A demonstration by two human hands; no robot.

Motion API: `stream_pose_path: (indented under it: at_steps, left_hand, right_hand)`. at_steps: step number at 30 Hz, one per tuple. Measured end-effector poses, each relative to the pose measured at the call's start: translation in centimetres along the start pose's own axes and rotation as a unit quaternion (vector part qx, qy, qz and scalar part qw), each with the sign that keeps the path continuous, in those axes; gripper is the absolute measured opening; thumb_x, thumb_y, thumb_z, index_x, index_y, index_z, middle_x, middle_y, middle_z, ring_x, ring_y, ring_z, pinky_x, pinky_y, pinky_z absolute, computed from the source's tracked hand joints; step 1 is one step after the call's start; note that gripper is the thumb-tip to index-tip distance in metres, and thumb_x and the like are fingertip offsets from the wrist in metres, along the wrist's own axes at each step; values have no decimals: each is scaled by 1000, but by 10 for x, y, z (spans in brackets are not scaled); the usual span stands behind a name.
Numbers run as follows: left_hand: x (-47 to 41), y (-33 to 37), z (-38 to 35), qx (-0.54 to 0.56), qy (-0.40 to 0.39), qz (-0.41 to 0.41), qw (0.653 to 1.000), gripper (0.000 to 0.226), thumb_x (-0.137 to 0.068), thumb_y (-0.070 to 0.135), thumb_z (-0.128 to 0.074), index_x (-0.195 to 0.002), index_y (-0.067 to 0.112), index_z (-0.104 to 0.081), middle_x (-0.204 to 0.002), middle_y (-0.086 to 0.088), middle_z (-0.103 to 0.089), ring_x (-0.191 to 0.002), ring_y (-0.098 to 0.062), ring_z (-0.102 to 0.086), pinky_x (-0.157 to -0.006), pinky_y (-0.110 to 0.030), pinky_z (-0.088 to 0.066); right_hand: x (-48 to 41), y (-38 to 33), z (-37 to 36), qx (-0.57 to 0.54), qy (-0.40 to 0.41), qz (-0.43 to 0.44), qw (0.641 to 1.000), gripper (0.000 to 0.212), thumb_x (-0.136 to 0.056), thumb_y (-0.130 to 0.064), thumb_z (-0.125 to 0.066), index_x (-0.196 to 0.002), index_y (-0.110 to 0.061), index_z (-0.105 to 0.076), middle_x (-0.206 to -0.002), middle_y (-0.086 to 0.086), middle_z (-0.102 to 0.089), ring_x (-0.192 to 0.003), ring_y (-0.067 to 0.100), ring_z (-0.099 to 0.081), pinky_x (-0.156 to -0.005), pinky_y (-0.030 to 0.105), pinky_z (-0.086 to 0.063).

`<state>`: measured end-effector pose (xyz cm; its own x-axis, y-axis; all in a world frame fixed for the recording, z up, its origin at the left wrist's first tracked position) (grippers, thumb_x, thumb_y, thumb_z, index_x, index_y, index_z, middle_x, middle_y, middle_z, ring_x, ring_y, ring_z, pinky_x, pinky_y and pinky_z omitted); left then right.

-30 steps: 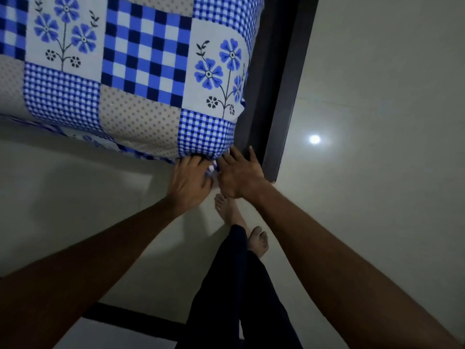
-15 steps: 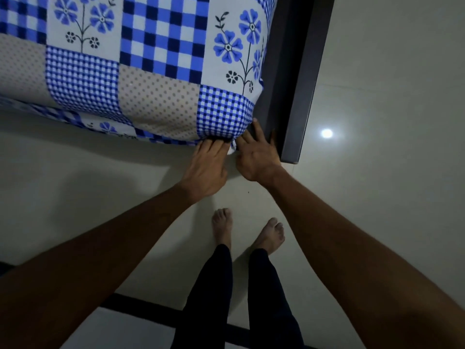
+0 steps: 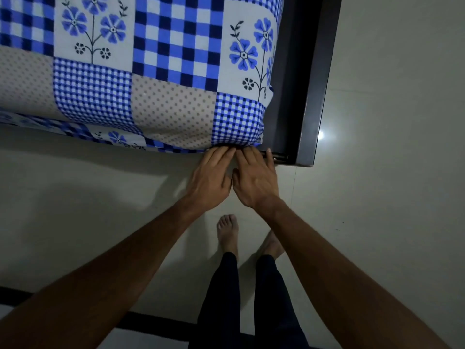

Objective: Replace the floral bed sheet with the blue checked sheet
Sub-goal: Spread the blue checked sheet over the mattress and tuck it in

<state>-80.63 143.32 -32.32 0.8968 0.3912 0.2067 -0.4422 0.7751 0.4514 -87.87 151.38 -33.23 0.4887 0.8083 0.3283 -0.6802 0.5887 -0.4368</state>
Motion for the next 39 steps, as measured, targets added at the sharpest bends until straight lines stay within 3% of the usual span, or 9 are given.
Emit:
stream_pose_path:
  at_steps: [8, 12, 18, 21, 24, 29, 32, 35, 39]
  left_hand:
    - [-4, -2, -3, -97, -26, 10, 995, 73, -74, 19, -67, -142, 3, -45, -142, -12, -48, -131, -30, -42, -112, -46, -35]
    - [-31, -5, -4, -141, -98, 51, 984, 53, -81, 28, -67, -130, 16, -54, -130, -6, -56, -118, -28, -50, -103, -40, -35]
    - [-30, -9, -16, -133, -136, 105, 976, 63, -84, 42, -63, -139, 17, -44, -141, -7, -48, -126, -29, -45, -108, -41, -27]
    - [-48, -11, -20, -146, -158, 131, 968, 53, -87, 39, -58, -135, 20, -46, -143, -6, -46, -130, -28, -42, -109, -42, -26]
    - [-47, -10, -20, -131, -139, 121, 974, 51, -86, 34, -58, -134, 19, -48, -142, -7, -48, -131, -28, -41, -111, -44, -24]
    - [-21, 2, -19, -84, -41, 85, 992, 79, -75, 30, -64, -147, 12, -38, -152, -9, -38, -144, -28, -28, -121, -47, -15]
    - [-6, 12, -23, -89, -54, 62, 993, 87, -72, 27, -63, -151, 9, -31, -156, -8, -33, -146, -28, -24, -123, -46, -12]
    - [-4, 7, -21, -135, -64, 45, 988, 89, -71, 22, -65, -152, 8, -29, -156, -9, -32, -145, -29, -26, -121, -45, -18]
    - [-27, 6, -16, -168, -105, 69, 978, 66, -81, 28, -61, -142, 14, -42, -145, -7, -46, -133, -26, -40, -112, -38, -28]
  right_hand:
    - [-19, -6, -5, 10, -87, -97, 991, 74, -88, -36, -51, -156, -31, -22, -164, -10, -19, -154, 20, 0, -119, 56, 9]
    - [-30, -4, 0, -14, -38, -136, 990, 45, -93, -29, -46, -138, -29, -52, -146, -8, -52, -149, 19, -22, -120, 57, -7]
    - [-19, -3, 19, 11, -18, -99, 995, 36, -91, -27, -48, -123, -20, -63, -125, 3, -67, -132, 25, -50, -120, 53, -19]
    - [-23, 6, 9, 10, -77, -65, 995, 45, -95, -28, -43, -138, -18, -51, -149, 0, -48, -147, 25, -29, -121, 55, -13]
    - [-29, 12, 4, 15, -113, -50, 992, 50, -97, -35, -40, -144, -19, -44, -156, -2, -39, -150, 24, -19, -121, 56, -13]
    - [-33, 17, -8, 26, -139, -65, 988, 68, -94, -40, -44, -157, -26, -20, -165, -5, -15, -154, 22, 2, -120, 59, 1]
    - [-42, 21, -9, 29, -117, -52, 991, 62, -98, -50, -36, -156, -33, -23, -163, -7, -22, -153, 22, -3, -118, 61, 6]
    - [-44, 22, -9, 29, -120, -20, 992, 63, -95, -45, -44, -154, -31, -27, -162, -6, -25, -153, 22, -4, -119, 63, 7]
    - [-43, 27, -6, 23, -133, 2, 991, 69, -91, -35, -53, -154, -26, -28, -163, -3, -24, -153, 22, -3, -118, 61, 9]
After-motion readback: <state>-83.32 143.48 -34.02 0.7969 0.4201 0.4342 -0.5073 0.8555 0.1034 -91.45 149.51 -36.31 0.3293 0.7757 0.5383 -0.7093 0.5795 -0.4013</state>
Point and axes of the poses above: each hand's wrist, its own x-axis away from the middle knuckle, its own z-axis out of the back of the hand, y = z × x, the point moved 7 cm from there along -x, towards the middle knuckle
